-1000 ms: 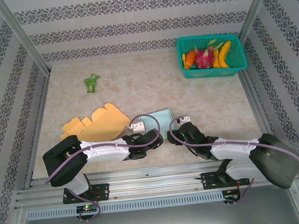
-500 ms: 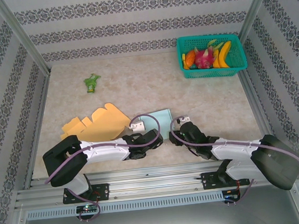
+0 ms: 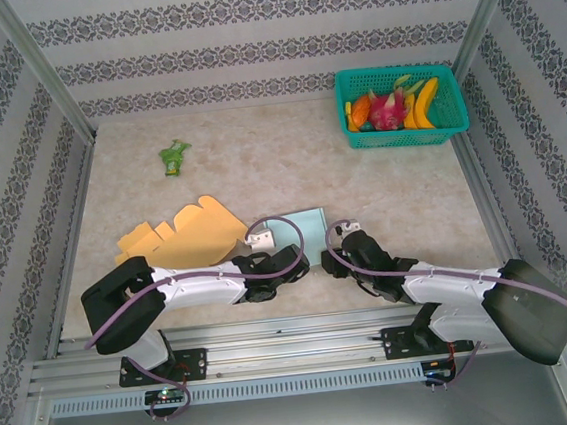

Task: Fold the paper box

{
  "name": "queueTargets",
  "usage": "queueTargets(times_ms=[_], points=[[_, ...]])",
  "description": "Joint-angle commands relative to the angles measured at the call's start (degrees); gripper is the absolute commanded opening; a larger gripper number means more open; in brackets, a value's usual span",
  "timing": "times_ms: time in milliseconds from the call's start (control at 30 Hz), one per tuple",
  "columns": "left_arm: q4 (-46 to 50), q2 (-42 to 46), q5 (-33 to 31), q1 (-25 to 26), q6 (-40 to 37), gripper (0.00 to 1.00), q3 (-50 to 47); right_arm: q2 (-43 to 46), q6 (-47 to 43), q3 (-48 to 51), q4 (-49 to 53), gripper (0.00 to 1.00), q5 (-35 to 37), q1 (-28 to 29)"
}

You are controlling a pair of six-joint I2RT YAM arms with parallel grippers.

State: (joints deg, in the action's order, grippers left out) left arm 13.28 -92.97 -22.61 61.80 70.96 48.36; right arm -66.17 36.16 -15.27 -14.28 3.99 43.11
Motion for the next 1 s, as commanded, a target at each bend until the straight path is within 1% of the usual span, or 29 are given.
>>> queueTargets(times_ms=[0, 200, 233, 267, 300, 333, 400, 433, 567, 633, 833, 967], points=[[0.71, 0.35, -1.19, 0.36, -0.26, 0.39, 1.68, 1.35, 0.95, -1.26, -0.79, 0.31, -1.31, -0.16], [0.44, 2.68, -1.88, -0.34, 0.26, 0.55, 0.79, 1.31, 0.76, -0.55, -0.97, 0.31, -0.21, -0.32], [0.68, 2.98, -2.44, -0.45, 0.32, 0.59, 0.92, 1.18, 0.76, -0.56, -0.98, 0.31, -0.14, -0.39], [1.22, 3.1, -3.0, -0.61, 0.58, 0.66, 1.13, 1.05, 0.75, -0.55, -1.1, 0.31, -0.15, -0.35], [1.8, 3.14, -3.27, -0.91, 0.58, 0.76, 1.41, 0.95, 0.77, -0.6, -1.18, 0.31, -0.18, -0.4], [2.52, 3.14, -3.58, -1.21, 1.17, 0.91, 1.59, 0.87, 0.82, -0.56, -1.26, 0.31, -0.2, -0.33], [2.14, 3.12, -3.2, -2.08, 1.2, 0.95, 1.58, 0.78, 0.67, -0.56, -1.21, 0.31, -0.31, -0.4], [1.86, 3.12, -2.8, -2.54, 1.41, 1.0, 1.4, 0.78, 0.58, -0.55, -1.22, 0.31, -0.42, -0.36], [-1.1, 2.61, 1.32, -4.61, 1.36, 1.0, 1.26, 0.51, 0.34, -0.54, -1.49, 0.31, -0.43, -0.4], [-1.38, 2.21, 2.38, -4.87, 1.88, 1.0, 2.05, 0.35, 0.38, -0.55, -1.66, 0.31, -0.43, -0.38], [5.01, -0.13, 1.73, -5.19, 4.26, 1.0, 8.11, -0.18, 0.22, -0.39, -1.99, 0.31, -0.39, -0.35], [6.32, -2.47, 2.66, -6.28, 4.8, 1.0, 10.07, 0.07, 0.06, -0.29, -2.05, 0.31, -0.42, -0.39]])
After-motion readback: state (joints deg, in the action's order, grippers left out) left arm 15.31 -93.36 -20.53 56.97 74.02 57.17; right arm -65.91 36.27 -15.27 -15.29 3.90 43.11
